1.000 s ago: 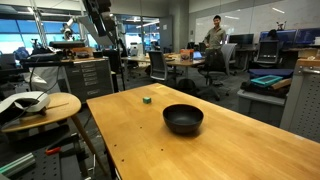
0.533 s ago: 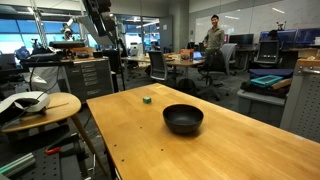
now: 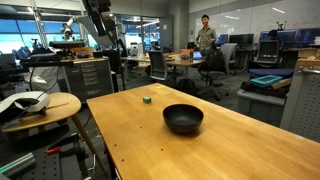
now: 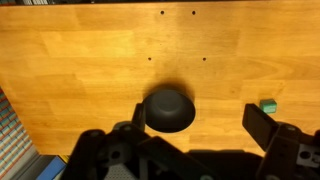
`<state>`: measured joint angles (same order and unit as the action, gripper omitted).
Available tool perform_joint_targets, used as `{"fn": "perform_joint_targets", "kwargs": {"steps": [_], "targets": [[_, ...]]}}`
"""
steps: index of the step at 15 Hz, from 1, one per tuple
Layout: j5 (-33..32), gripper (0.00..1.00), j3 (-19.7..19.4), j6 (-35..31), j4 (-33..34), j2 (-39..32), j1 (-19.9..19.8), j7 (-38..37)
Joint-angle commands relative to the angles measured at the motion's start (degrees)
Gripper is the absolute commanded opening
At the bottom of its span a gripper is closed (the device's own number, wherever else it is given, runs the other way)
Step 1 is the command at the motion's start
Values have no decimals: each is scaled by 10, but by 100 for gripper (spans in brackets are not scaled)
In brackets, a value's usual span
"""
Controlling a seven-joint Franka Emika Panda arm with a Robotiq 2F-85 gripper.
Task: Pick up the green box and place it in the bowl
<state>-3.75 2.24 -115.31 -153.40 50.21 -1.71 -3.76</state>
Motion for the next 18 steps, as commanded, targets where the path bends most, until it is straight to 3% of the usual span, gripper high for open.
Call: {"fn": "perform_joint_targets", "kwargs": {"steps": [1,7,13,18], "targets": [[-1,100,-1,2,2,0,1,-1],[5,100,9,-51,11,-55,-10,-50],[6,100,40,-113,46,-158,-15,-136],[-10,100,68,-106,111,-253,-7,-165]]}}
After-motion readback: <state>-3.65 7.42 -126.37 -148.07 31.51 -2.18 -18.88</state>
